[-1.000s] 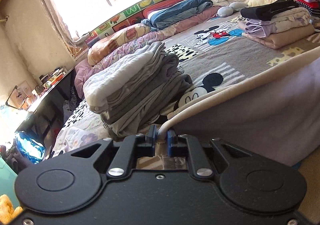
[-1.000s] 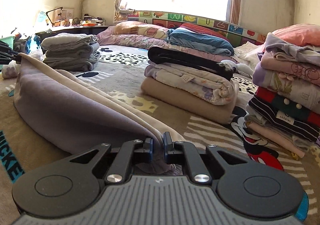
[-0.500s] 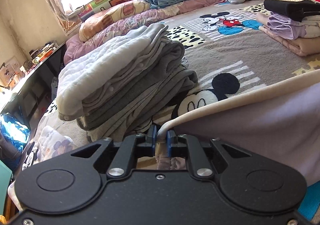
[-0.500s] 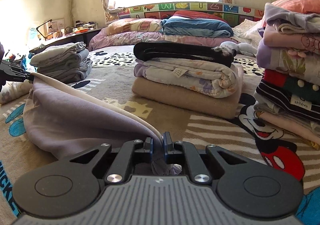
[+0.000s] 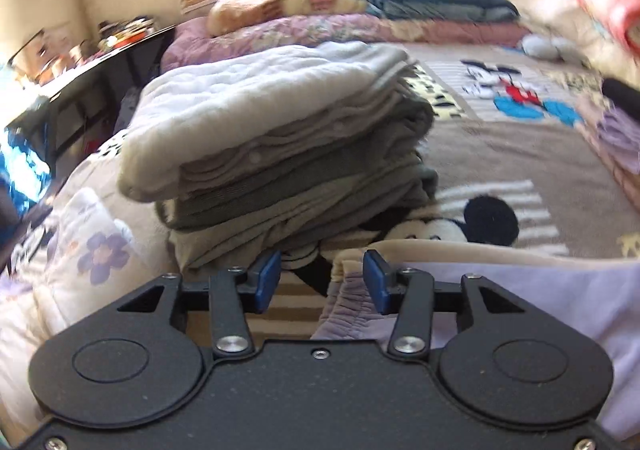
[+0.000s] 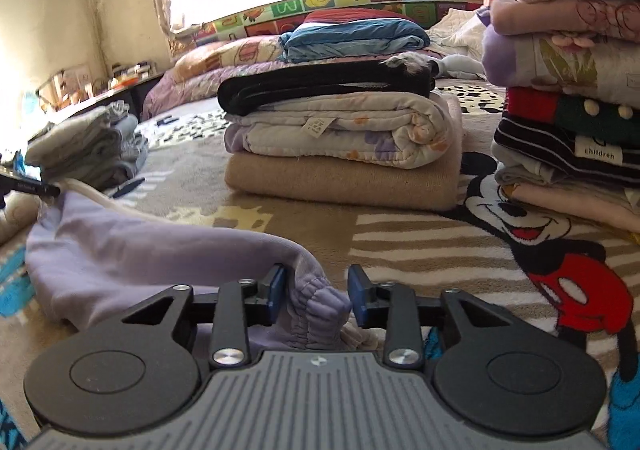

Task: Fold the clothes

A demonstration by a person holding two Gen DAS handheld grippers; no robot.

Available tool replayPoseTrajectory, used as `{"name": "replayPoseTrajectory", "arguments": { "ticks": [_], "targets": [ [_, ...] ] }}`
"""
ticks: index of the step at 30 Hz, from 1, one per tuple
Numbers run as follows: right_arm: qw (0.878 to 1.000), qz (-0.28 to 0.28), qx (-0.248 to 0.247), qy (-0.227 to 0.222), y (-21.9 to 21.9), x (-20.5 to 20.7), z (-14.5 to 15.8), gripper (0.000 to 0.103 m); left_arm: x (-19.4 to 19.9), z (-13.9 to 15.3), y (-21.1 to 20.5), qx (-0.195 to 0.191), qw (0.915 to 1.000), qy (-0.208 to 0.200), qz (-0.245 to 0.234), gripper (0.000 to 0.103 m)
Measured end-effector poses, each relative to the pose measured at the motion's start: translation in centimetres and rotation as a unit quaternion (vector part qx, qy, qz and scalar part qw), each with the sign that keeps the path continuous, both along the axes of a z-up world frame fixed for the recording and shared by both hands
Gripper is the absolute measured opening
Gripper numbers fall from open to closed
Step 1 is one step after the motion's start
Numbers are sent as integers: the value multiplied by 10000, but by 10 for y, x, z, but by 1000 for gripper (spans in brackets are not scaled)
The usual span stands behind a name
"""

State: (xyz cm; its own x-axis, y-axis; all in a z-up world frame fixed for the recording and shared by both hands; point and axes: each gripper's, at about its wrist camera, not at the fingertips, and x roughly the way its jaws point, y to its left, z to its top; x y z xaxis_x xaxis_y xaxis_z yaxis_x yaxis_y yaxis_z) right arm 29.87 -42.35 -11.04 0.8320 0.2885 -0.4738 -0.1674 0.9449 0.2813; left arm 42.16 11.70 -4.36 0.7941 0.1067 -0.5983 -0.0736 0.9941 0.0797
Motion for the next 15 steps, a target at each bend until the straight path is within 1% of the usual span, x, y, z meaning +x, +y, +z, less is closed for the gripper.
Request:
{"name": "replayPoseTrajectory", "arguments": {
  "ticks": [2, 4, 5, 6, 9, 10, 12, 13, 15],
  "targets": [
    [9995, -129, 264, -128, -7, -4, 4, 51, -11, 1, 15, -495, 9983, -138, 287, 45],
    [9992, -183, 301, -180, -9, -7, 8, 55, -21, -2, 27, -1040, 9936, -185, 399, 45],
    [9992, -179, 312, -173, -10, -9, 9, 56, -24, -6, 29, -1249, 9911, -158, 431, 45],
    [9992, -136, 348, -137, -10, -10, 8, 57, -25, -11, 29, -1364, 9896, -115, 443, 45],
    [9990, 14, 437, 86, -5, -8, 1, 61, -20, -29, 24, -1391, 9890, 46, 493, 45],
    [9989, 50, 419, 193, -2, -5, -3, 61, -18, -35, 24, -1490, 9876, 75, 483, 45],
    [9992, 67, 289, 277, 4, -3, -8, 61, -20, -36, 18, -1400, 9891, -16, 446, 20],
    [9993, 70, 216, 308, 7, -3, -11, 61, -23, -30, 13, -1170, 9921, -115, 442, 17],
    [9995, -12, 51, 319, 8, -3, -12, 54, -36, -11, 5, -830, 9951, -380, 387, 16]
  ]
}}
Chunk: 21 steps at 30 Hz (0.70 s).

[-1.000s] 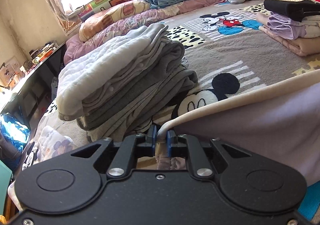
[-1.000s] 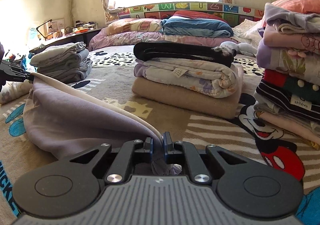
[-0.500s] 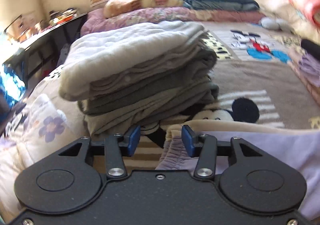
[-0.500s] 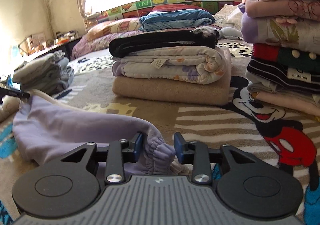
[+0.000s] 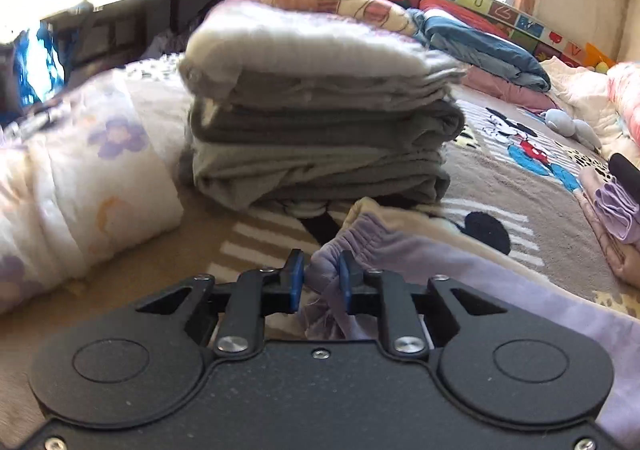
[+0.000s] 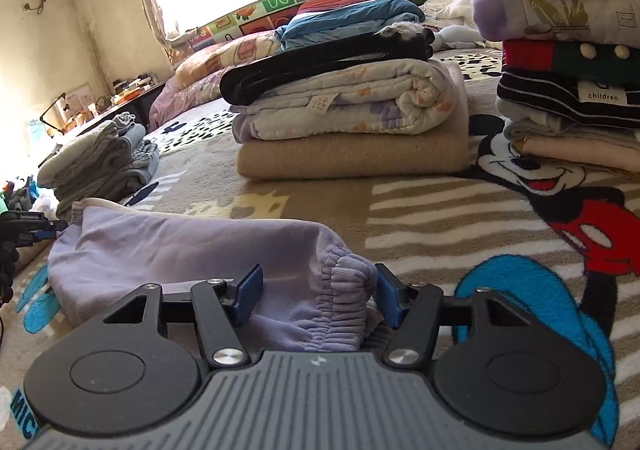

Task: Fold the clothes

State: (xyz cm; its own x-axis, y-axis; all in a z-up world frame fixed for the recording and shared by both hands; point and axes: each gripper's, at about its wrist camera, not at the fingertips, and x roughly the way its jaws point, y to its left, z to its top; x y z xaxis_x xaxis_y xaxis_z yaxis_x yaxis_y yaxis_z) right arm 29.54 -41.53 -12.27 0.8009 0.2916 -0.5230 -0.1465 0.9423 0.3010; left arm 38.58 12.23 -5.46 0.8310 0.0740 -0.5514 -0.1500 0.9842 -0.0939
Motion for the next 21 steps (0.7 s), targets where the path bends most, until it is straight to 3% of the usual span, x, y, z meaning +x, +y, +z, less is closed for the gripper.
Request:
{"name": "replayPoseTrajectory", "arguments": {
  "ticks": [3, 6, 8, 12, 17, 21],
  "targets": [
    [9995, -203, -227, 121, -5, 0, -3, 56, -6, 11, -2, 183, 9997, -151, 14, 15],
    [9995, -193, -163, 170, -9, 1, -5, 57, 12, -11, -7, 651, 9971, 355, -170, 23],
    [9992, -191, -318, 131, -5, 0, -4, 57, 11, -20, -10, 1046, 9937, 384, -118, 24],
    [9985, -268, -480, -48, -6, -7, 6, 57, -22, -3, -34, 1584, 9870, -137, -218, 25],
    [9963, -361, -598, -493, -6, -19, 22, 57, -54, 9, -95, 1260, 9828, -382, -1295, 26],
    [9942, 135, -635, -853, 9, -23, 31, 50, -46, 4, -163, 518, 9729, -173, -2248, 26]
  ]
}}
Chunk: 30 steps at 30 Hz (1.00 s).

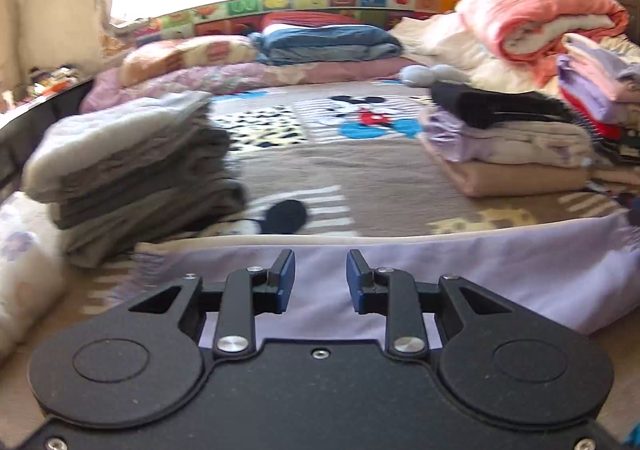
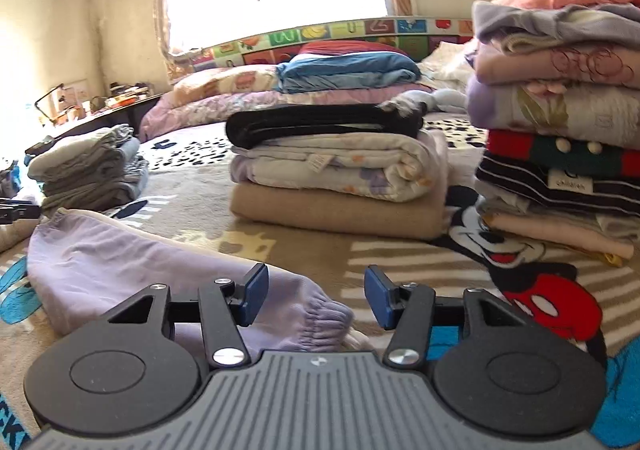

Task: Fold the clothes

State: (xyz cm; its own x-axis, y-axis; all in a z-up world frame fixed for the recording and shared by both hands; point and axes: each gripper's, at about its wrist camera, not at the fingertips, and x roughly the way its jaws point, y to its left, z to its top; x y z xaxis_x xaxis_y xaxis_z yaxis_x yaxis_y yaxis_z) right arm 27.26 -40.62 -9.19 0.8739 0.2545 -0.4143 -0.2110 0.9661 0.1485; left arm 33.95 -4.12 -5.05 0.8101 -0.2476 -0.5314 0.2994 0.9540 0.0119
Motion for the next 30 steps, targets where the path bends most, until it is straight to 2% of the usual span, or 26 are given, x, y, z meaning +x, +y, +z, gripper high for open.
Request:
{"name": "replayPoseTrajectory", "arguments": {
  "ticks": [2, 4, 6, 7, 8, 9, 11, 14, 17, 19, 21, 23, 24, 27, 30],
  "targets": [
    [9999, -4, -154, -35, 6, 0, 1, 51, 10, -5, -38, -223, 9984, 250, -461, 27],
    [9999, 102, 11, 25, 4, 2, 0, 51, 22, -14, -73, -280, 9961, 449, -710, 27],
    [9995, 162, -73, 264, 6, 9, -7, 50, 40, -30, -101, -104, 9934, 796, -824, 27],
    [9992, 61, -124, 377, 5, 13, -11, 50, 51, -42, -114, 62, 9911, 1084, -770, 28],
    [9987, -61, -123, 485, 3, 17, -15, 50, 57, -48, -121, 137, 9905, 1166, -710, 28],
    [9980, -182, -123, 593, 0, 20, -19, 50, 60, -49, -125, 162, 9913, 1137, -647, 29],
    [9970, -376, -69, 678, -8, 21, -23, 51, 50, -34, -123, 65, 9936, 979, -554, 29],
    [9982, -416, 75, 427, -18, 13, -14, 51, 6, -6, -121, 139, 9978, 251, -594, 29],
    [9989, -314, 321, 130, -25, 4, -4, 52, -39, 1, -130, 302, 9976, -230, -582, 29],
    [9987, -27, 501, 21, -23, 2, 0, 50, -59, -7, -140, 299, 9969, -297, -663, 29],
    [9981, 293, 547, -24, -15, 2, 4, 49, -64, -24, -157, 302, 9964, -88, -793, 29],
    [9966, 643, 487, 147, -3, 4, 2, 49, -59, -50, -174, 403, 9948, 218, -912, 29],
    [9956, 811, 379, 276, 4, 6, -1, 49, -59, -55, -177, 433, 9944, 243, -933, 29],
    [9948, 688, -340, 676, 23, 13, -16, 48, -65, -54, -178, 469, 9944, 98, -941, 29],
    [9937, 649, -425, 804, 23, 14, -20, 47, -70, -53, -177, 411, 9950, -21, -915, 38]
  ]
}}
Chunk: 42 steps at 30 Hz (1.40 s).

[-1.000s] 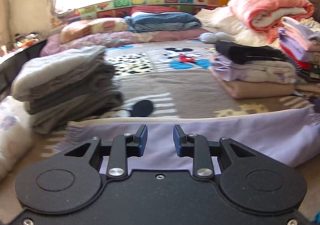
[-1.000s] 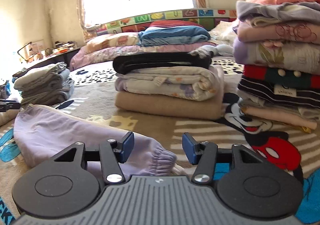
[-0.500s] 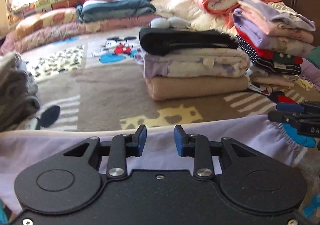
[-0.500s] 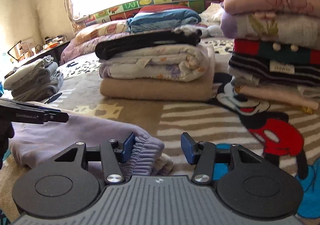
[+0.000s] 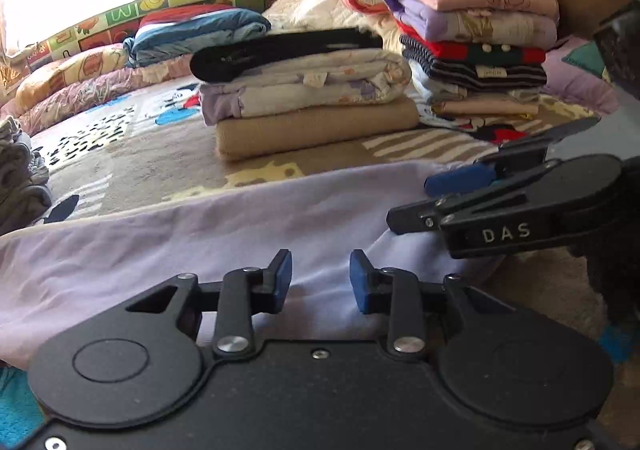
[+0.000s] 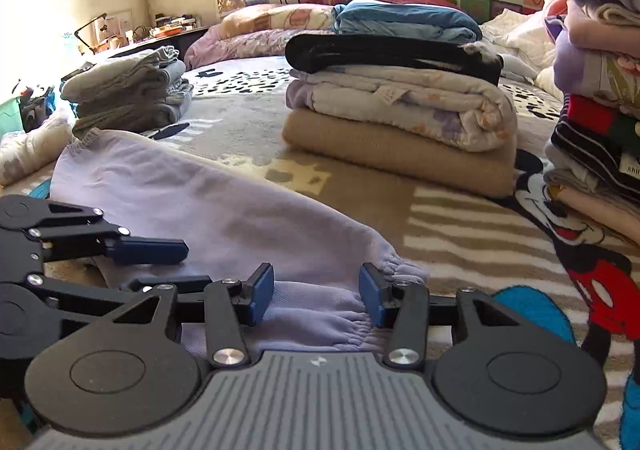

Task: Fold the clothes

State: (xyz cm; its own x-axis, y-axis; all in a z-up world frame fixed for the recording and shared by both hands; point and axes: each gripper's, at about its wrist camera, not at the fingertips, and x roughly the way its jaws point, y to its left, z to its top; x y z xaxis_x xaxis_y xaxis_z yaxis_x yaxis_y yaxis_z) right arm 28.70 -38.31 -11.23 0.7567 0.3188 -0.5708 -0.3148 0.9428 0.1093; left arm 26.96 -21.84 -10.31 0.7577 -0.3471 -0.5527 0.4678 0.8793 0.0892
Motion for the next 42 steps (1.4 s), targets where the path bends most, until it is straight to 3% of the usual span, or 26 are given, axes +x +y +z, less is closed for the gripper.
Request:
{"name": "replayPoseTrajectory", "arguments": {
  "ticks": [2, 4, 6, 7, 9, 13, 15, 17, 20, 25, 27, 29, 31, 35, 39, 42],
  "targets": [
    [10000, 4, 36, -23, -3, -2, 1, 47, 9, -12, -4, 196, 9993, 324, -52, 41],
    [9998, 1, 201, -33, -9, -4, 1, 46, 10, -8, -1, 82, 9994, 323, 89, 43],
    [9941, -182, 1068, -109, -31, -5, 6, 46, 1, 7, 1, -115, 9998, -27, 187, 42],
    [9867, -342, 1580, -160, -47, -6, 7, 46, -4, 15, 0, -215, 9993, -222, 211, 42],
    [9728, -824, 2142, -301, -77, -10, 8, 48, -8, 23, -7, -366, 9982, -393, 256, 42],
    [9447, -1507, 2899, -289, -120, -16, -3, 49, 0, 6, -38, -417, 9990, -115, 98, 42],
    [9430, -1553, 2929, -284, -125, -17, -4, 50, 8, -17, -58, 21, 9999, 151, 64, 41],
    [9458, -1493, 2871, -285, -125, -17, -3, 50, 4, -23, -67, 297, 9996, -5, 29, 37],
    [9506, -1413, 2752, -265, -124, -19, -3, 50, 1, -8, -62, 106, 9999, 10, -52, 37],
    [9481, -1440, 2825, -258, -129, -20, -4, 52, 22, 17, -57, -261, 9993, -263, 97, 39],
    [9468, -1465, 2852, -259, -132, -22, -5, 52, 39, 12, -64, -527, 9986, -13, 53, 39],
    [9468, -1470, 2852, -265, -132, -22, -5, 53, 50, -8, -80, -324, 9987, 388, -87, 38],
    [9469, -1462, 2851, -281, -133, -22, -5, 53, 48, -23, -91, -38, 9993, 359, -116, 39],
    [9510, -1249, 2804, -372, -126, -21, -1, 52, 48, -12, -75, -398, 9977, 552, -54, 40],
    [9658, -1122, 2305, -397, -109, -18, 5, 49, 17, 13, -35, -919, 9953, 103, 290, 45],
    [9718, -854, 2113, -602, -93, -22, 12, 49, -6, 23, 15, -1065, 9903, -304, 840, 46]
  ]
}}
